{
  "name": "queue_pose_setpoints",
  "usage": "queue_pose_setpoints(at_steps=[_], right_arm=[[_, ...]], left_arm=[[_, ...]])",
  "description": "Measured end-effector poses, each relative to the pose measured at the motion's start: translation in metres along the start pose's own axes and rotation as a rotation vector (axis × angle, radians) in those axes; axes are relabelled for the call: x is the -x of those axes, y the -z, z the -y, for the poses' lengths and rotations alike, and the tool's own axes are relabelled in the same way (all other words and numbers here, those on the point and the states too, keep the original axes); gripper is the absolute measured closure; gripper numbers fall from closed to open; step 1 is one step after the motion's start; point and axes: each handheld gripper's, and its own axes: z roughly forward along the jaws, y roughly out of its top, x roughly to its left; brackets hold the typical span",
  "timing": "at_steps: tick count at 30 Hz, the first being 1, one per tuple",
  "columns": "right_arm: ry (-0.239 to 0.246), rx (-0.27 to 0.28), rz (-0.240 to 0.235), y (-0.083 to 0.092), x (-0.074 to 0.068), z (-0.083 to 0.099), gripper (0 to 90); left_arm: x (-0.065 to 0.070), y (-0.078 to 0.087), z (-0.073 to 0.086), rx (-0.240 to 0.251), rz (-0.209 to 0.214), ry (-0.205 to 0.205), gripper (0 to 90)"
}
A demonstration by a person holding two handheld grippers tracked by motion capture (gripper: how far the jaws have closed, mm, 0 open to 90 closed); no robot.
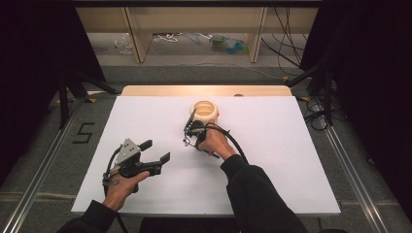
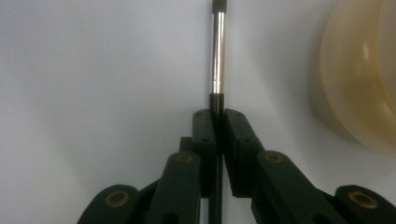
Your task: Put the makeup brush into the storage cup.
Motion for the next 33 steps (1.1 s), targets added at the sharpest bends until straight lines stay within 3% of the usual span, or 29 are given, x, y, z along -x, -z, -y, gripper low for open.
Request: queue_pose_setpoints(at_steps=[3,6,12,21,30,33], right_arm=[[-0.03,0.012,-0.009,0.005,-0.002,-0.001,83.8],[-0.008,0.057,-0.008,0.009,0.0,0.001,83.8],[-0.033,0.115,-0.012,0.02,0.002,0.004,83.8],[-0.058,0.249,-0.02,0.04,0.006,0.012,83.8],[-0.077,0.371,-0.01,0.047,0.009,0.023,83.8],[-0.083,0.418,-0.008,0.05,0.007,0.025,83.8]], left_arm=[[0.0,0.0,0.0,0.0,0.0,-0.004,16.0],[0.0,0.0,0.0,0.001,0.0,-0.002,15.9],[-0.001,0.0,0.0,0.001,0.0,-0.008,16.0],[-0.001,0.0,0.0,0.001,-0.001,-0.005,16.0],[0.0,0.0,0.0,-0.006,-0.006,0.007,16.0],[-0.001,0.0,0.0,0.0,-0.002,-0.006,16.0]])
